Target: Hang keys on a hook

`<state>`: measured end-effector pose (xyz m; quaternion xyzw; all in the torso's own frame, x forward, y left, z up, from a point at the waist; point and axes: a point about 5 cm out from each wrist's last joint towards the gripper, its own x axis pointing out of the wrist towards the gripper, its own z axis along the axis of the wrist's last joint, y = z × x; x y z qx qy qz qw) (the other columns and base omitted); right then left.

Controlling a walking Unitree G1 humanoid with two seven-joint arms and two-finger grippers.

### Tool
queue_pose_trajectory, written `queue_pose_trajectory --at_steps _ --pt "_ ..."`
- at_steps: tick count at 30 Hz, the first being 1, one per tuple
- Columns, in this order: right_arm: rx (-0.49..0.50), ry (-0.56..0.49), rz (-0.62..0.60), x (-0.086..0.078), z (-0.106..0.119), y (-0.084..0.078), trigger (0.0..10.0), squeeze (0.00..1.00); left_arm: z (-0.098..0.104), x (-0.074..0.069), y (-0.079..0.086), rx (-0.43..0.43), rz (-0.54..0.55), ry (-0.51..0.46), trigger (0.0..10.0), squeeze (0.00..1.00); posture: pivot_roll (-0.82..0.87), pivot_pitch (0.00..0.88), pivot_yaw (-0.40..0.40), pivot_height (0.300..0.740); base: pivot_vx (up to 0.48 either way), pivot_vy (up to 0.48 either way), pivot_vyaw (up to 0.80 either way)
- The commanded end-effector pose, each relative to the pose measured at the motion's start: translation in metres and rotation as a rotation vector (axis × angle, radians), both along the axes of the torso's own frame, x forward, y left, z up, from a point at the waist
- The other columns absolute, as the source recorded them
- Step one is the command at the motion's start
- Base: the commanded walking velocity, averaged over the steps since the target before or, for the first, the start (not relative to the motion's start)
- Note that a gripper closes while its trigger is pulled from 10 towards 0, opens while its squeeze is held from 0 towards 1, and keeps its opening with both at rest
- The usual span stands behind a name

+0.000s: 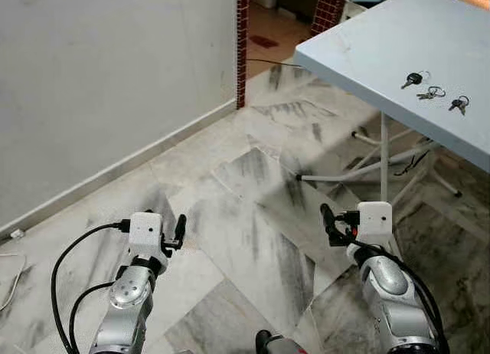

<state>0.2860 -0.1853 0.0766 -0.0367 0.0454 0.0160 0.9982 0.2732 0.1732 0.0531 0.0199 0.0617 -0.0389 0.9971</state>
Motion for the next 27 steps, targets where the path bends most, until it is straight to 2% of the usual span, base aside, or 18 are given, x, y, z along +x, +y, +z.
queue_pose_trajectory --at_steps 1,4,7,12,14,18,20,27 --pt "-0.024 -0.05 -0.008 0.0 0.01 0.001 10.0 0.0 0.015 0.003 0.001 0.019 -0.036 -0.078 10.0 0.0 -0.05 0.136 0.008 0.74 0.0 0.0 -0.77" --pt "-0.033 -0.076 -0.023 -0.001 0.016 0.0 10.0 0.0 0.024 0.005 0.001 0.005 -0.036 -0.115 10.0 0.0 -0.05 0.136 0.008 0.74 0.0 0.0 -0.77" --pt "-0.067 -0.167 -0.074 0.0 0.041 0.0 10.0 0.0 0.046 0.01 -0.003 -0.027 -0.028 -0.209 10.0 0.0 -0.05 0.138 0.008 0.74 0.0 0.0 -0.77" --pt "-0.044 -0.234 -0.115 0.001 0.062 0.007 10.0 0.0 0.062 0.013 -0.004 -0.044 -0.017 -0.268 10.0 0.0 -0.05 0.138 0.017 0.74 0.0 0.0 -0.78" --pt "-0.04 -0.252 -0.117 -0.002 0.068 0.011 10.0 0.0 0.071 0.011 -0.007 -0.049 -0.022 -0.294 10.0 0.0 -0.05 0.137 0.022 0.74 0.0 0.0 -0.78" --pt "-0.035 -0.245 -0.125 -0.005 0.067 0.01 10.0 0.0 0.073 0.007 -0.009 -0.054 -0.027 -0.297 10.0 0.0 -0.05 0.137 0.025 0.74 0.0 0.0 -0.78" --pt "-0.022 -0.206 -0.148 -0.011 0.059 0.005 10.0 0.0 0.068 0.0 -0.009 -0.065 -0.043 -0.274 10.0 0.0 -0.05 0.14 0.029 0.74 0.0 0.0 -0.78" --pt "-0.027 -0.181 -0.147 -0.014 0.059 0.005 10.0 0.0 0.065 0.0 -0.009 -0.084 -0.031 -0.238 10.0 0.0 -0.05 0.149 0.026 0.74 0.0 0.0 -0.78"
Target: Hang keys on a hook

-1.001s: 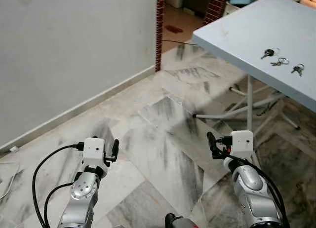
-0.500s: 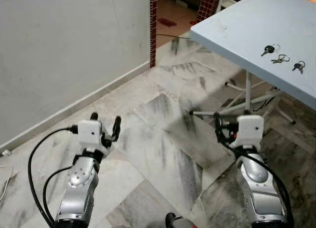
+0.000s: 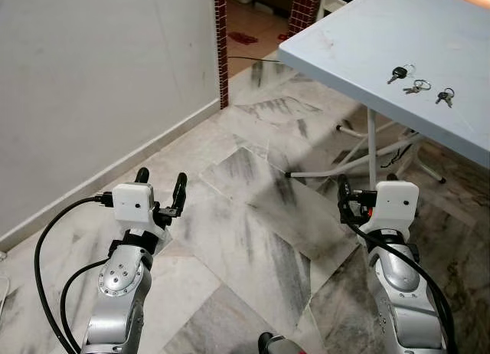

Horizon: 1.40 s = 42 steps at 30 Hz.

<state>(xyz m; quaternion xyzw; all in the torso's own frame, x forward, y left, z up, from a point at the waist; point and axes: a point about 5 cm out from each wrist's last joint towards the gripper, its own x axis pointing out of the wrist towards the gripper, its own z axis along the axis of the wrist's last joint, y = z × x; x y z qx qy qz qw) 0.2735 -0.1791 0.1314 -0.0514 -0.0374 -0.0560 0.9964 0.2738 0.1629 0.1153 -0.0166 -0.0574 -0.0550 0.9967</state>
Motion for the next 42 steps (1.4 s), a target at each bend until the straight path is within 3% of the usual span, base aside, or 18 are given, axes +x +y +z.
queue_pose_trajectory --at_steps 1,42 --pt "0.006 -0.009 -0.005 -0.001 0.004 -0.001 10.0 0.0 0.003 0.0 0.001 -0.004 0.003 -0.003 10.0 0.0 -0.05 0.15 0.025 0.74 0.0 0.0 -0.78" --pt "0.022 -0.004 0.04 0.004 0.006 0.007 10.0 0.0 0.0 0.003 -0.009 -0.006 -0.055 0.028 10.0 0.0 -0.06 0.144 0.019 0.74 0.0 0.0 -0.73"
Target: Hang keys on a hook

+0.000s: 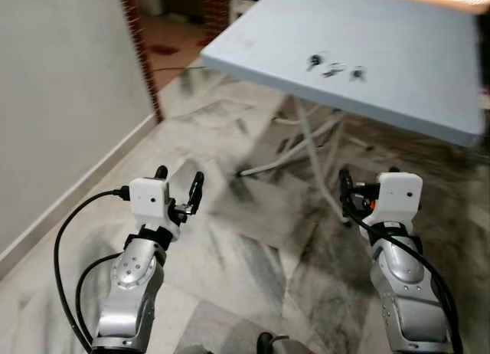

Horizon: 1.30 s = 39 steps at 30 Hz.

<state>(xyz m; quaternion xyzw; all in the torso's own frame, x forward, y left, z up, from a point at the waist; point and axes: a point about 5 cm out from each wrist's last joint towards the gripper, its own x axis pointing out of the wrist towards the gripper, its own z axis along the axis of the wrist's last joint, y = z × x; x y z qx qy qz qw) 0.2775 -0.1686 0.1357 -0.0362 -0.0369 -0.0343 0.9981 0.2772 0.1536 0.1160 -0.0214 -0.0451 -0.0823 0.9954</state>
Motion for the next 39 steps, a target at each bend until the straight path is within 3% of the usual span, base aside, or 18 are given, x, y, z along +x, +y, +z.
queue_pose_trajectory --at_steps 1,6,13,39 --pt "-0.006 -0.006 -0.005 0.0001 0.0021 -0.004 10.0 0.0 -0.0011 -0.0005 0.0 -0.002 0.0 0.005 10.0 0.0 -0.06 0.144 0.019 0.74 0.0 0.0 -0.79" --pt "-0.009 -0.015 0.004 0.0008 0.0034 -0.0029 10.0 0.0 -0.0008 -0.0001 -0.0002 -0.002 0.0 0.004 10.0 0.0 -0.06 0.145 0.017 0.74 0.0 0.0 -0.75" --pt "-0.02 -0.027 0.02 0.0012 0.0052 -0.0004 10.0 0.0 -0.0011 -0.0005 -0.0003 -0.002 0.001 0.005 10.0 0.0 -0.05 0.144 0.015 0.74 0.0 0.0 0.0" --pt "-0.033 -0.041 0.035 0.0035 0.0067 0.0026 10.0 0.0 -0.0005 -0.0003 -0.0001 -0.002 -0.006 0.004 10.0 0.0 -0.05 0.145 0.018 0.74 0.322 0.0 0.0"
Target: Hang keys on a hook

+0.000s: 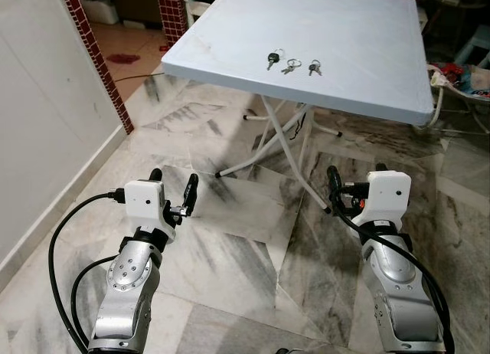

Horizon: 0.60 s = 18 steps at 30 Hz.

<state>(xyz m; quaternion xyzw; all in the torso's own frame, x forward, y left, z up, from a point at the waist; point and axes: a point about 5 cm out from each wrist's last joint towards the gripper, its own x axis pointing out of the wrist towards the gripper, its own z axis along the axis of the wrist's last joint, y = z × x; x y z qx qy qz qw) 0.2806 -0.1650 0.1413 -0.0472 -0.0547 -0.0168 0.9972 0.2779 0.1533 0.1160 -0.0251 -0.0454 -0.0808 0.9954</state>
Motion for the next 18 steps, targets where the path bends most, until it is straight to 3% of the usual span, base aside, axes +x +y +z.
queue_pose_trajectory --at_steps 1,18 --pt "-0.008 -0.007 0.0 0.0004 0.0011 -0.001 10.0 0.0 -0.0005 -0.0011 0.0001 0.005 -0.008 0.004 10.0 0.0 -0.05 0.145 0.018 0.74 0.48 0.0 0.0" --pt "0.008 -0.007 0.007 0.0007 0.0 -0.0003 10.0 0.0 -0.0014 0.0004 -0.0016 0.007 -0.02 0.009 10.0 0.0 -0.05 0.14 0.024 0.74 0.48 0.0 0.0"
